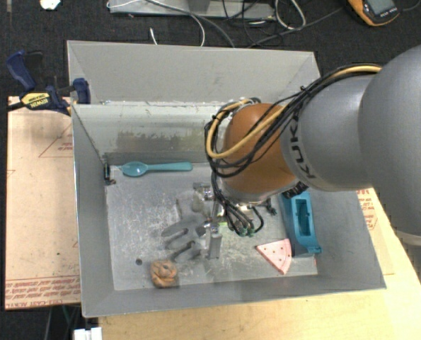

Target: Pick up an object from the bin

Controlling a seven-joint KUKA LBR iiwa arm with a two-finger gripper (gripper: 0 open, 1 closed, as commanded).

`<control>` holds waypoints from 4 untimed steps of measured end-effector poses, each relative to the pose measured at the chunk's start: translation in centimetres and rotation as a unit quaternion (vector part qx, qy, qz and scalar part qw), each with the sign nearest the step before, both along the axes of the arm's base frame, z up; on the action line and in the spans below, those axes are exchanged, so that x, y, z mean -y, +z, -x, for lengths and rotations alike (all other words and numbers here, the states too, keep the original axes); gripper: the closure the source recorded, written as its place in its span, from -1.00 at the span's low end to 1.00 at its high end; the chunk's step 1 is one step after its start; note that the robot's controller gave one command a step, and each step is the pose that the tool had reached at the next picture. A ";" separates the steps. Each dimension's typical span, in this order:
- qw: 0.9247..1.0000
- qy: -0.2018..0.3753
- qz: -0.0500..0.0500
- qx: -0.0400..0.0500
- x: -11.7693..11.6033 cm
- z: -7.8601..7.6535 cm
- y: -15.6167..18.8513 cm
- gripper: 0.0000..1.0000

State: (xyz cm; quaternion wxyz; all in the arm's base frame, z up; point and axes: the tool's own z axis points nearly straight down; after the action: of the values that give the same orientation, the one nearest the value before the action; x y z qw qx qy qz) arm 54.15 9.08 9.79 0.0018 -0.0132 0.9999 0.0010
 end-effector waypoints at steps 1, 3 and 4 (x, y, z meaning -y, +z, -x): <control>0.998 -0.062 -0.001 0.003 -0.9 0.5 -0.9 -1.00; 1.000 -0.019 -0.002 0.003 -2.7 5.8 -2.0 -1.00; 1.000 -0.019 -0.002 0.003 -2.7 5.8 -2.0 -1.00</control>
Offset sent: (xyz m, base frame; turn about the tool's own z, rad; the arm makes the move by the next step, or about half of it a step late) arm -0.0595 0.0256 -0.0215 0.0357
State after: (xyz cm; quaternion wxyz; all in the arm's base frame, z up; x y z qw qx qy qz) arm 48.33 11.74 7.77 0.0052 0.0056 1.0000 0.0028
